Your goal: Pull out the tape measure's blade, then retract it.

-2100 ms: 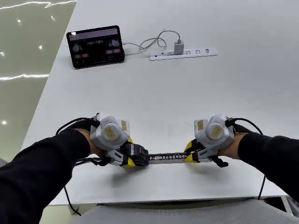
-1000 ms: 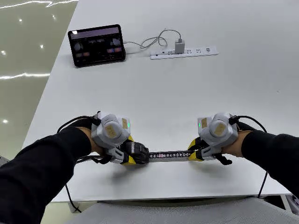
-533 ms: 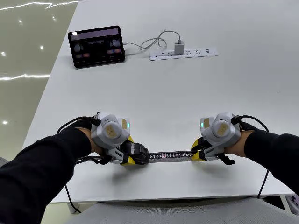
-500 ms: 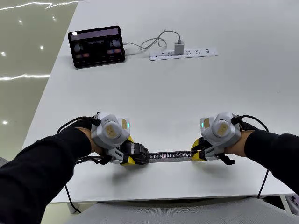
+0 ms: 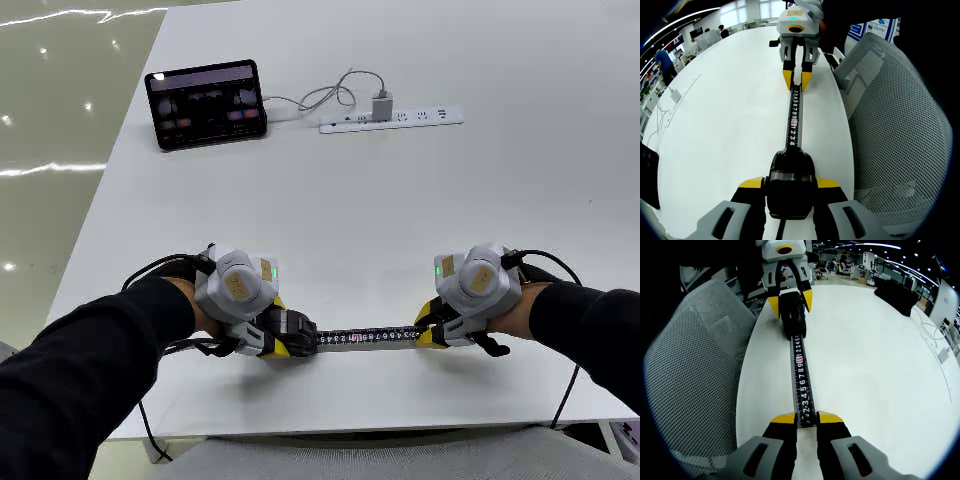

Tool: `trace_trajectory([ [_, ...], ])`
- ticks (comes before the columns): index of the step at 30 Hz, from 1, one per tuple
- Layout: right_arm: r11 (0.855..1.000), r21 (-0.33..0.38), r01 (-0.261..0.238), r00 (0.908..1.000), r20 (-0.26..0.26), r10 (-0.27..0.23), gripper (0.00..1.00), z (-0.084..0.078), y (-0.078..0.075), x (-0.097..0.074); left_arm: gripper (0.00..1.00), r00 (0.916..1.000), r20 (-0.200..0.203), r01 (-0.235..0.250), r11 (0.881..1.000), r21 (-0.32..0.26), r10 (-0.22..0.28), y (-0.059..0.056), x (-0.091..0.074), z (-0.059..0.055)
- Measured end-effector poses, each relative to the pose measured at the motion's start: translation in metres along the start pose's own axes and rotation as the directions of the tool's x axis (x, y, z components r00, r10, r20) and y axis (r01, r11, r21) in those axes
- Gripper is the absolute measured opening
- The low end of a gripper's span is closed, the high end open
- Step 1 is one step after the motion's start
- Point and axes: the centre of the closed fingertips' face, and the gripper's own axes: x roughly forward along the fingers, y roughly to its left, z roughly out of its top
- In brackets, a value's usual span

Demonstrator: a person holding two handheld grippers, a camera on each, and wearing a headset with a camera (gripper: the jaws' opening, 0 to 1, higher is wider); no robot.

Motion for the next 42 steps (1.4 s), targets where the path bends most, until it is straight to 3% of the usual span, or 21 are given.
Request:
trace_trajectory([
  [42,1.0,0.017,0.017,0.9998,-0.012,-0.017,0.09,-0.018,-0.002,-0.011,0.32,1.0,0.001,-0.002,1.0,0.0,0.002,-0.001,0.0,0.001],
])
